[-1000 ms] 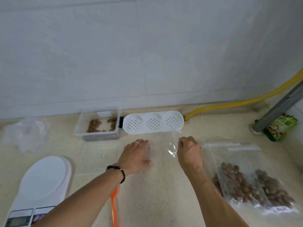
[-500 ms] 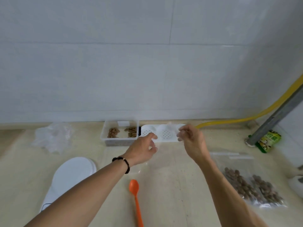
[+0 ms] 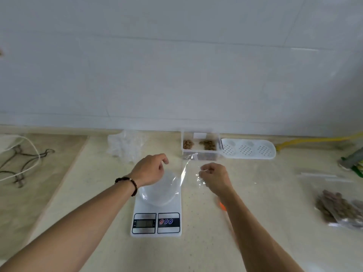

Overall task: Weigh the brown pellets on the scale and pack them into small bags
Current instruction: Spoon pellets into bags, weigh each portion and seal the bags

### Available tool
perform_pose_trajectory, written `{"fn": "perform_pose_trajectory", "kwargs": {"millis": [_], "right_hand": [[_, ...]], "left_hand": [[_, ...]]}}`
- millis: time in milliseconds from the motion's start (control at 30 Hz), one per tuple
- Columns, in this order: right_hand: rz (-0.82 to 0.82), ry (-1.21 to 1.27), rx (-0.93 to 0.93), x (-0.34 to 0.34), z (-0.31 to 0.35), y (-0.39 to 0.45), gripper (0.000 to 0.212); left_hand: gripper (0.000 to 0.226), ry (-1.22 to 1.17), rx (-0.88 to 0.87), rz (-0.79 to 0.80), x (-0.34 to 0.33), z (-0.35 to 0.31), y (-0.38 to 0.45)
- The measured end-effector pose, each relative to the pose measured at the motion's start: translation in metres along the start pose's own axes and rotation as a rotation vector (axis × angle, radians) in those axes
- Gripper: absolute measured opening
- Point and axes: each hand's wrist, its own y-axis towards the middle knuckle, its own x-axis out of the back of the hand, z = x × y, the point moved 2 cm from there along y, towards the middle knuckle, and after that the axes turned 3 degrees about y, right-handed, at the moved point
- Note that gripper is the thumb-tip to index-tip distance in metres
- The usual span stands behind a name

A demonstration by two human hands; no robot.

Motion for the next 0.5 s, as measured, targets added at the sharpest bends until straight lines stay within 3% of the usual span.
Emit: {"fn": "perform_pose_trajectory", "kwargs": {"millis": [267,500], "right_hand": [[-0.021,-0.073,-0.153,-0.074,-0.022,0.006,0.032],[-0.113,-0.111,-0.138,-0.078,-0.034,-0.011,0.052]], "left_hand": [[0.028,0.106,0.030,-0.070,-0.018,0.067,0.011],[0.042,0.178,-0.104,-0.312,-0.037,0.078,-0.009]]}}
